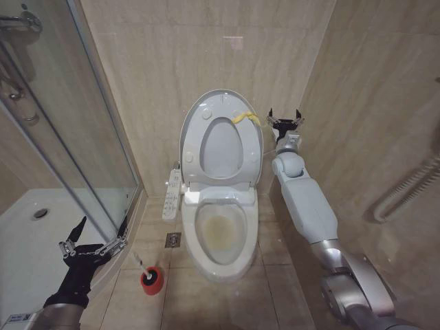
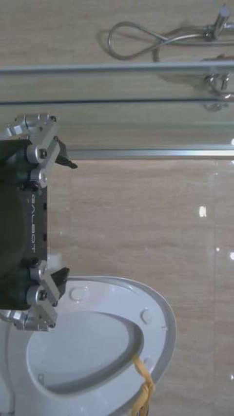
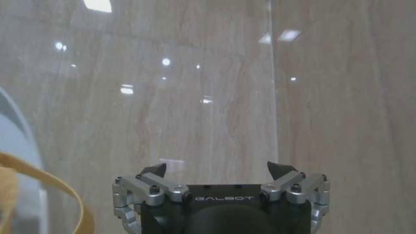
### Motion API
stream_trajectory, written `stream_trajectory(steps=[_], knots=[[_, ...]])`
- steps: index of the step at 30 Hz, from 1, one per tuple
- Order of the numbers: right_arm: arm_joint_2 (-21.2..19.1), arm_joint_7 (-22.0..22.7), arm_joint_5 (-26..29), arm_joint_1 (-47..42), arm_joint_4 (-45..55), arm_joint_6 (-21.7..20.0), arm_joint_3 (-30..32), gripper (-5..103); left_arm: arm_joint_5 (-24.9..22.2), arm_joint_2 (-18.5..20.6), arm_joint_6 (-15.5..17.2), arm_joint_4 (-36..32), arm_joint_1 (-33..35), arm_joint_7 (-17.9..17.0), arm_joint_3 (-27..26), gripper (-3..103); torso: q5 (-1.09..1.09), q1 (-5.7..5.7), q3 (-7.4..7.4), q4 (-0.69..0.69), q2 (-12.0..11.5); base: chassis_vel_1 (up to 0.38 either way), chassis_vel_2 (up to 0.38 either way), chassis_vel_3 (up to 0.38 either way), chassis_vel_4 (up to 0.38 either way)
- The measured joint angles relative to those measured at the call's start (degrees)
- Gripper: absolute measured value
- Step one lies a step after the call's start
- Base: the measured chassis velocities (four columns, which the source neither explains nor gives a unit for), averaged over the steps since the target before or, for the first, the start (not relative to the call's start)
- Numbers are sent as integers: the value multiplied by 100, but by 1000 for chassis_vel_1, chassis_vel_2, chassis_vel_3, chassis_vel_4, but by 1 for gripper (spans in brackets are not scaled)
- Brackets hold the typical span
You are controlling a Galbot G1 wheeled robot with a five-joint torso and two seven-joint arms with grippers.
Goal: Open the toilet lid, clean the toilet bowl with a toilet brush, close the toilet lid, and flush.
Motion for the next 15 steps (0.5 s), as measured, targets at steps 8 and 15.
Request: stream_trajectory(steps=[8, 15], knots=[[-144, 22, 65, -495, 494, -33, -296, 100, 0, 0, 0, 0, 0, 0, -1, 100, -1, 2, 1, 2, -2, -89, 106, 104, -105], [-430, -35, 129, -1135, 1193, -85, -617, 100, 0, 0, 0, -1, -1, 0, 0, 100, 0, -4, -3, -6, 1, 4, -16, -17, 8]])
